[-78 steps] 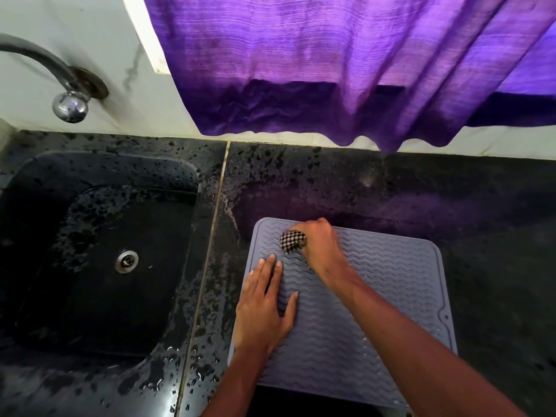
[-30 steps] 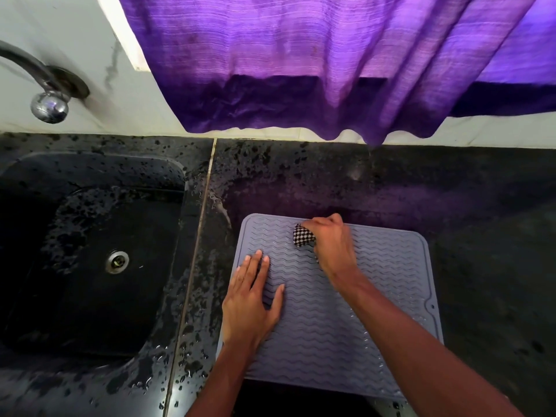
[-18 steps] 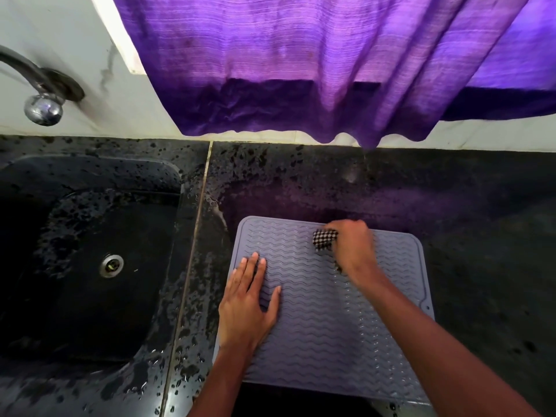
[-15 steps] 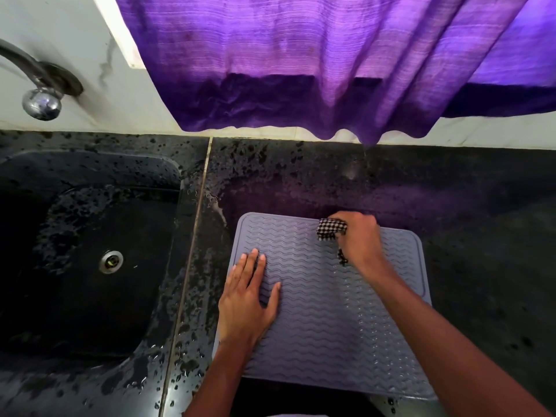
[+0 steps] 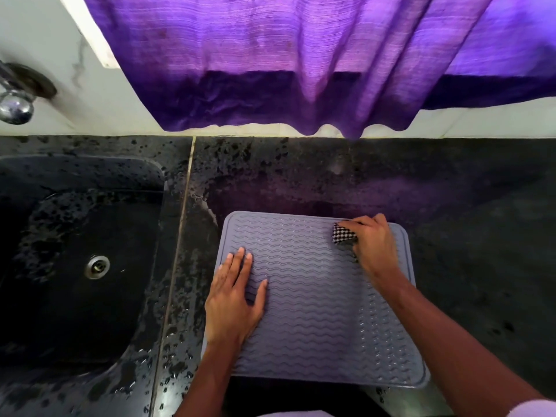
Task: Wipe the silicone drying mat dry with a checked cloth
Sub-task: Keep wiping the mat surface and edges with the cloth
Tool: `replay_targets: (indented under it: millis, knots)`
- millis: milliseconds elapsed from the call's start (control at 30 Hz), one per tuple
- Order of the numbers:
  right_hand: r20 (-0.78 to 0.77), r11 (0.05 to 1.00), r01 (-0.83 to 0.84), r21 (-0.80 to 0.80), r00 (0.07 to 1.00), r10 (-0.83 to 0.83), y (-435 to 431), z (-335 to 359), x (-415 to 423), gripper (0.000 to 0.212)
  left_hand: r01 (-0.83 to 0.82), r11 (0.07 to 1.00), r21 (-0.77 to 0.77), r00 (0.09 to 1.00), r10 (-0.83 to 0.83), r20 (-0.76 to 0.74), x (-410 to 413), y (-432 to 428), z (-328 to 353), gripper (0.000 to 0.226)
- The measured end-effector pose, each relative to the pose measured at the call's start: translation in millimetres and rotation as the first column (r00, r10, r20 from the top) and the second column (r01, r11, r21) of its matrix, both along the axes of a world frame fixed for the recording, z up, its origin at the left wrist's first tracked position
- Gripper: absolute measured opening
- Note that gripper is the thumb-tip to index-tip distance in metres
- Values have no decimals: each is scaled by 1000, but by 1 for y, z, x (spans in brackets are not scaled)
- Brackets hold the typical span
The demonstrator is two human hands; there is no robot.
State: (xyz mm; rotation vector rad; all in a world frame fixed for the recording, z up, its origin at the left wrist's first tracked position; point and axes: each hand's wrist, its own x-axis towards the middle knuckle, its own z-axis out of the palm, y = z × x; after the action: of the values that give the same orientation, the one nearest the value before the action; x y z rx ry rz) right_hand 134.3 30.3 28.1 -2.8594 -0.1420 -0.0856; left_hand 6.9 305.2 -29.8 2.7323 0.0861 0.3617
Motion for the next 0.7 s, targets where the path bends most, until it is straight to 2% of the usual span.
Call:
replay_targets:
  millis: [167, 300, 433, 700]
  knots:
    - [-101, 997, 76, 0, 992, -76, 8, 20, 10, 40, 12, 1000, 5, 1000, -12, -12, 0, -1, 1, 66]
    - [-105, 997, -6, 76, 994, 14, 35, 16, 14, 47, 14, 1000, 20, 1000, -13, -28, 0, 0, 1, 67]
    - [-34, 998, -48, 42, 998, 49, 43, 10, -4, 59, 11, 1000, 22, 1000, -10, -9, 0, 0, 1, 66]
    - [-62, 993, 112, -49, 992, -114, -30, 16, -4, 52, 0, 1000, 0, 1000, 0, 12, 0, -1, 1, 64]
